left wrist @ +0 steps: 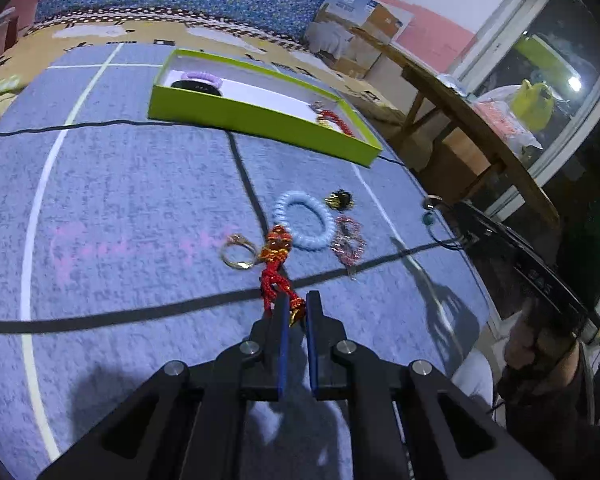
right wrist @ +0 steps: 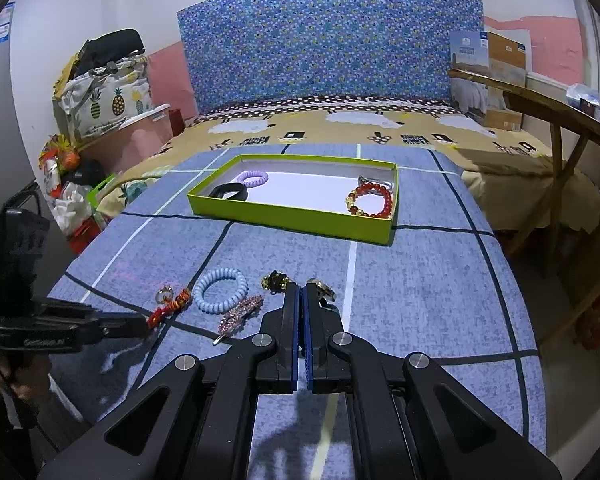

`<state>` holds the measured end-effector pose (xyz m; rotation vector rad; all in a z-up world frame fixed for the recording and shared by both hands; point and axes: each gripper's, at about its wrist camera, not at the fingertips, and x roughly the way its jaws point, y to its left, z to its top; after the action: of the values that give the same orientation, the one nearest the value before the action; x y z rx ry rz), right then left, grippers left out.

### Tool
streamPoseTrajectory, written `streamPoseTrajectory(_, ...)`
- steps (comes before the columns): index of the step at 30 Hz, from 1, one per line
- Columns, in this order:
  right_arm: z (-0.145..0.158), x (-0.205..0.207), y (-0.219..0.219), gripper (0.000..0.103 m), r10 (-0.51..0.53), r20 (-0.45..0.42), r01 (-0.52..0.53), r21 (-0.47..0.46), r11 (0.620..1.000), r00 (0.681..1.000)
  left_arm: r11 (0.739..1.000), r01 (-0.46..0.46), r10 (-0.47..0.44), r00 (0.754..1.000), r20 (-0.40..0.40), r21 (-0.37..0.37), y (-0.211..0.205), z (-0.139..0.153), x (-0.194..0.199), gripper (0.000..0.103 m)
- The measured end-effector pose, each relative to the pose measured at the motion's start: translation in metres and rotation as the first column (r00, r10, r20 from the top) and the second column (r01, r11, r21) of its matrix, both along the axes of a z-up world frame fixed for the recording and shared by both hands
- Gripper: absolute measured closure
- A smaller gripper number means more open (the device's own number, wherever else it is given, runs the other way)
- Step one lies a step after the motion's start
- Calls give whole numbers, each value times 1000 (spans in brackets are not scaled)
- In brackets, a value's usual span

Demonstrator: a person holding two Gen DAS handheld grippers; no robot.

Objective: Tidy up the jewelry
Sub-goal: 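Lift both held items and carry them toward the lime-green box, then lower both items into the box and open both tools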

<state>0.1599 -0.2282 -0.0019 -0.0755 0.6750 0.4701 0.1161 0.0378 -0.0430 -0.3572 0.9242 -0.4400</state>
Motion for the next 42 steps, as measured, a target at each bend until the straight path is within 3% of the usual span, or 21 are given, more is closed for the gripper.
streamPoseTrajectory(9, 0, -1, 3, 102, 2, 5, -2, -6, 1000, 1000, 998, 58, -58, 996, 62, -6, -14, 14, -10, 95)
streamPoseTrajectory(21, 14, 7, 6, 102, 18, 42, -17, -7, 1000, 999, 994, 33, -54, 977, 207, 105, -19, 56, 2, 95)
streamPoseTrajectory(30, 26, 33, 11, 102, 33, 64, -33, 0, 999, 997, 980, -18, -39, 960, 278, 200, -27, 74, 33, 95)
streamPoseTrajectory(42, 33, 98, 26, 102, 61, 67, -61, -6, 998, 996, 962, -83, -4, 948, 319, 261, -22, 81, 104, 95)
